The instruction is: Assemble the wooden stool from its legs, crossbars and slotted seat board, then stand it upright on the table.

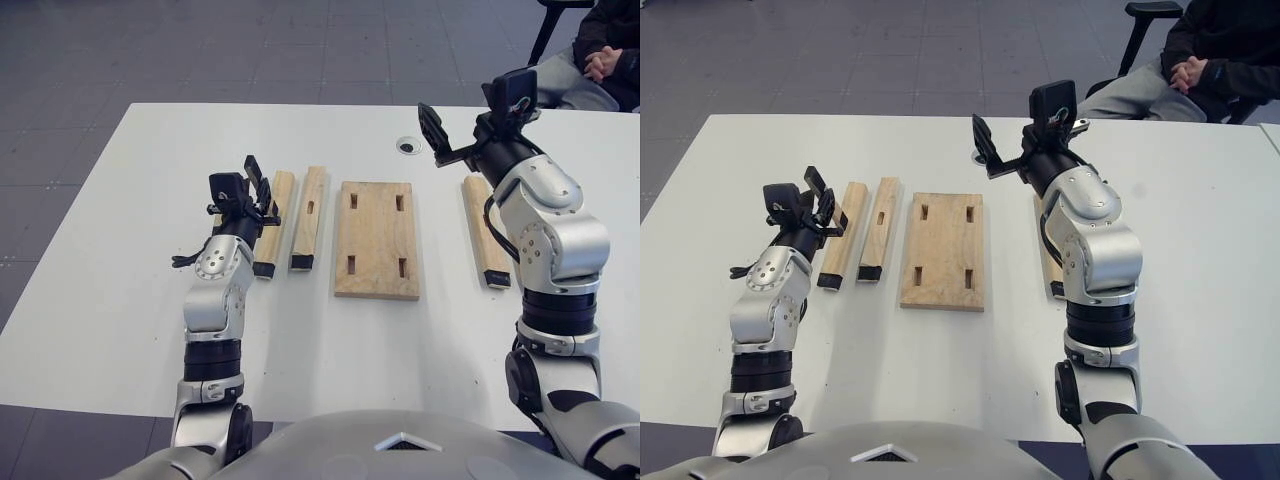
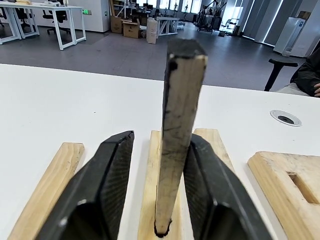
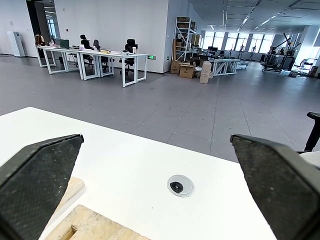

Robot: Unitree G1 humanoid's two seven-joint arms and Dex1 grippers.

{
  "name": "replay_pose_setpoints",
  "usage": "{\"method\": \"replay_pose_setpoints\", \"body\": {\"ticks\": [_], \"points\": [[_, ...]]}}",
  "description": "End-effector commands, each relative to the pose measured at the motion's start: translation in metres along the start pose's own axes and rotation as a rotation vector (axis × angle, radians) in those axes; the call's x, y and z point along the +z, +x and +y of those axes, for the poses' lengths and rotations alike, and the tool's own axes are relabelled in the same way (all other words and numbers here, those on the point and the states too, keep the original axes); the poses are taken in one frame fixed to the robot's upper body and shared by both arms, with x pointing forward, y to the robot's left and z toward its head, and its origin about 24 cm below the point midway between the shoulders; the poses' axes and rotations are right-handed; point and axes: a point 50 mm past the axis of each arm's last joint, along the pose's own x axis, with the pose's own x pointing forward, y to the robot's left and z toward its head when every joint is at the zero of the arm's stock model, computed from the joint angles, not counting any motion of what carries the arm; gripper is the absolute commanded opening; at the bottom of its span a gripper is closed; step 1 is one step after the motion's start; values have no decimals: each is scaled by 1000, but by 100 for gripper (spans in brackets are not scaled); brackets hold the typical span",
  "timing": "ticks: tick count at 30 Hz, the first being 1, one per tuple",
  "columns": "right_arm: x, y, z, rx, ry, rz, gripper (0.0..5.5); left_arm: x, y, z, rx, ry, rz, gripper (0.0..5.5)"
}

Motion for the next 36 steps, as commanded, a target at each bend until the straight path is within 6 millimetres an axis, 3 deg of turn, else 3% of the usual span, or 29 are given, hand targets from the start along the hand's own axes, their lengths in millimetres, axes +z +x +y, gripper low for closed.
{"method": "replay_pose_setpoints", "body": {"ticks": [1,14,20,26,29,32,34,35,36], "points": [[5,2,0,2,-13,-18,548,16,-3,-1,5,7,-29,167],[4,1,3,-3,-6,-22,548,118,10,-4,-31,18,-216,167],[4,3,4,-4,-3,-26,548,115,36,-13,-134,-43,-31,167],[4,2,4,-7,0,-30,548,120,39,-11,-127,-57,-34,167],[5,2,3,-9,0,-31,548,143,39,-16,-145,-52,-116,167],[5,2,3,-9,-2,-32,548,206,36,-20,-152,-2,-338,167],[5,2,4,-6,-3,-33,548,230,36,-18,-154,-7,-401,167],[5,2,4,-6,-2,-33,548,226,43,-14,-149,-19,-362,167],[5,2,5,-6,-1,-33,548,206,53,-10,-155,-39,-265,167]]}}
